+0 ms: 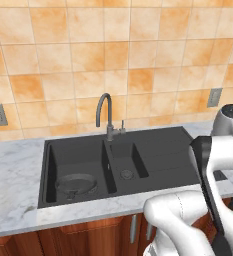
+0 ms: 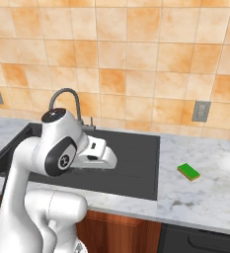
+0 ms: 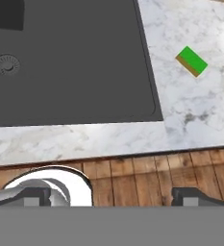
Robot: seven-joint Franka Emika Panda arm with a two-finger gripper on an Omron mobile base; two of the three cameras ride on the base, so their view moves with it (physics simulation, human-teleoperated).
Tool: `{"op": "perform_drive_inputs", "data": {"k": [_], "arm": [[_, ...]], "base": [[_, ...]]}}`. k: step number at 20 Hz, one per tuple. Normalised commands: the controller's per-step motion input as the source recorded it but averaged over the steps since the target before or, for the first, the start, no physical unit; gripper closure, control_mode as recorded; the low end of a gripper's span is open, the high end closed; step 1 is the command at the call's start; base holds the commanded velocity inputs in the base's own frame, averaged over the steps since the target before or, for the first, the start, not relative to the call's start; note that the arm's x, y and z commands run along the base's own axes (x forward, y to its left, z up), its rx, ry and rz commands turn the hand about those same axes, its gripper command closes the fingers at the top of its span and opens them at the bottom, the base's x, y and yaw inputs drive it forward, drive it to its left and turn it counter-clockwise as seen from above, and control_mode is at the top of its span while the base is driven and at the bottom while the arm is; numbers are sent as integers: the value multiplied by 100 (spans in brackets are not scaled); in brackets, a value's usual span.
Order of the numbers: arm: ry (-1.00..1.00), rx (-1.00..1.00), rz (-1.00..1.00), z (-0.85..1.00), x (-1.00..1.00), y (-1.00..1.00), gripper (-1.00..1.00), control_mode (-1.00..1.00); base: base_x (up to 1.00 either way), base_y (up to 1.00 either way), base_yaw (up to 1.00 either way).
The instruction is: Pick the pan and sponge and place them into the sink. Then turn on the water.
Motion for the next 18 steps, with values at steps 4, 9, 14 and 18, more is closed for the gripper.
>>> {"op": "perform_drive_inputs", "data": {"k": [4,9,14,18], "arm": [[0,-1,0,0,16,-45,-100,-100],[0,-4,0,0,24,-40,-100,-100],[0,-5,0,0,30,-46,-100,-100],[0,-9,0,-4,27,-49,-100,-100]], "base": [[0,0,0],[0,0,0],[0,0,0],[0,0,0]]}}
